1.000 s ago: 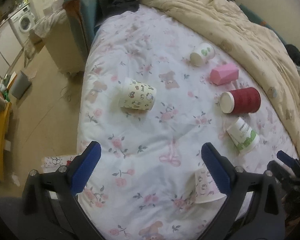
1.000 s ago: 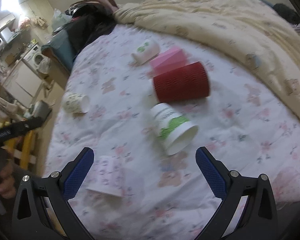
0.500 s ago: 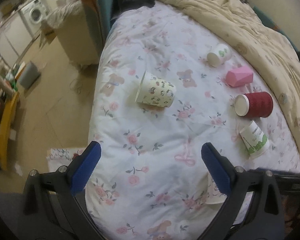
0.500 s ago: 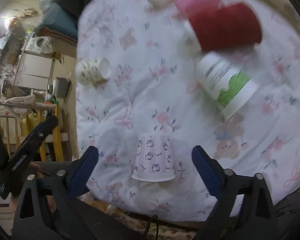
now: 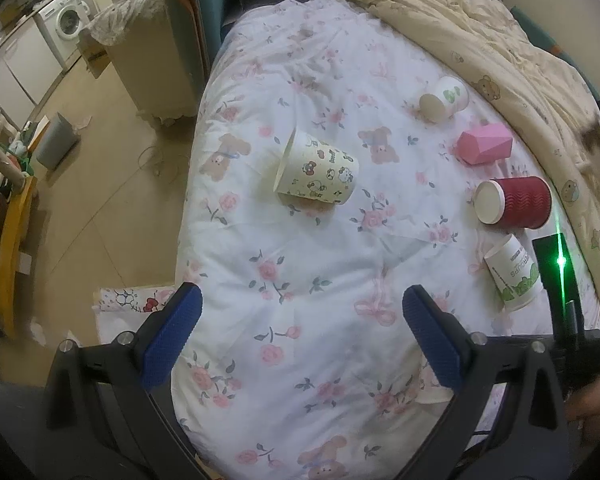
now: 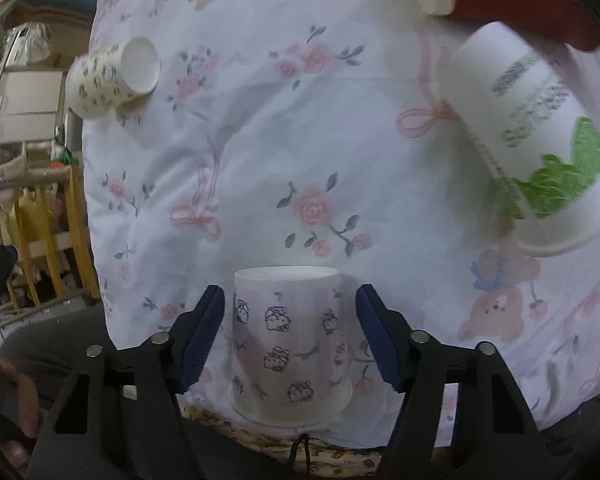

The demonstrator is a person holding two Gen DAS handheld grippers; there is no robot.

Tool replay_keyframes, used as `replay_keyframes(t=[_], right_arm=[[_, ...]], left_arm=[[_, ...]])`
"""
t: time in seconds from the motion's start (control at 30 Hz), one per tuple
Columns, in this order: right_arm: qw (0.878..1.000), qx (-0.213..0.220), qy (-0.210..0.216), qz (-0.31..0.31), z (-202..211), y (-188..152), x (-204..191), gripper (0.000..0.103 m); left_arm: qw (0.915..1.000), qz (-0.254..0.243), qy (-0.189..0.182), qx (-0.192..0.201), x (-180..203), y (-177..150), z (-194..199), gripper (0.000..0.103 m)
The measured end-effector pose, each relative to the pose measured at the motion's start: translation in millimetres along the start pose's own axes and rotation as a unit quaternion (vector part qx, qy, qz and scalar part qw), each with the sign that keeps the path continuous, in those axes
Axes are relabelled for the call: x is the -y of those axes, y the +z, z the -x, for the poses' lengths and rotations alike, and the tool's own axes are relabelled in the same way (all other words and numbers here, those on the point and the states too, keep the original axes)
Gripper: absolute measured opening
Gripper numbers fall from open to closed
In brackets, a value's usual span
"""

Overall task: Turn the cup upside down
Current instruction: 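Move the right gripper to the pink cup and close around it, then lift the pink cup with the right gripper and rotate its rim downward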

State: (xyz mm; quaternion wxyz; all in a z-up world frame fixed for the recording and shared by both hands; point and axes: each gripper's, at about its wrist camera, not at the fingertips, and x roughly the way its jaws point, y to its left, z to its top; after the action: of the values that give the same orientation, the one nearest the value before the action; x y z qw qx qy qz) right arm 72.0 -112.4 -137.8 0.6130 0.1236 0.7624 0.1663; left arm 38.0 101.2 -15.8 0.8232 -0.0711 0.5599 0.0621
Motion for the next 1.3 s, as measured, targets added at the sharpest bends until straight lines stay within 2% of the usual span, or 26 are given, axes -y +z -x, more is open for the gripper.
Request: replay_keyframes(t=[0.03, 0.2, 0.4, 0.53, 0.77, 0.87, 0.97, 1.17, 1.3], right_arm=[[1.0, 0.0, 0.0, 0.002, -1, 0, 0, 0.059], [0.999, 0.026, 0.02, 0.016, 14, -4, 3, 0.059], [0.994, 0.083, 0.064, 0.033, 57, -15, 12, 0.059], [0.982, 0.148, 0.093, 0.065, 96, -22, 10, 0.059], [0.96, 0.238, 0.109, 0.097, 117, -25, 23, 0.059], [0.957, 0.249, 0.124, 0.079, 116, -20, 35, 0.059], [0.956, 0.254, 0.125, 0.081, 113, -14, 28, 0.059], [0.957, 0.246, 0.114, 0.102, 105, -12, 17, 0.059], [0.957, 0.242, 0.11, 0.118, 103, -17, 11, 0.059]], left_arm=[[1.0, 0.001, 0.0, -0.001, -1, 0, 0, 0.099], [1.0, 0.006, -0.003, -0.006, -1, -1, -1, 0.099], [0.9997, 0.005, -0.021, -0.014, 6, -8, -4, 0.099], [0.9981, 0.01, -0.058, -0.02, 14, -11, -1, 0.099], [0.9965, -0.044, -0.07, 0.011, 43, -20, 11, 0.099], [0.9947, -0.069, -0.076, 0.009, 55, -22, 6, 0.099], [0.9897, -0.086, -0.114, -0.006, 69, -25, 2, 0.099], [0.977, -0.123, -0.174, -0.009, 95, -32, 8, 0.099], [0.9749, -0.132, -0.178, -0.021, 102, -35, 3, 0.099]])
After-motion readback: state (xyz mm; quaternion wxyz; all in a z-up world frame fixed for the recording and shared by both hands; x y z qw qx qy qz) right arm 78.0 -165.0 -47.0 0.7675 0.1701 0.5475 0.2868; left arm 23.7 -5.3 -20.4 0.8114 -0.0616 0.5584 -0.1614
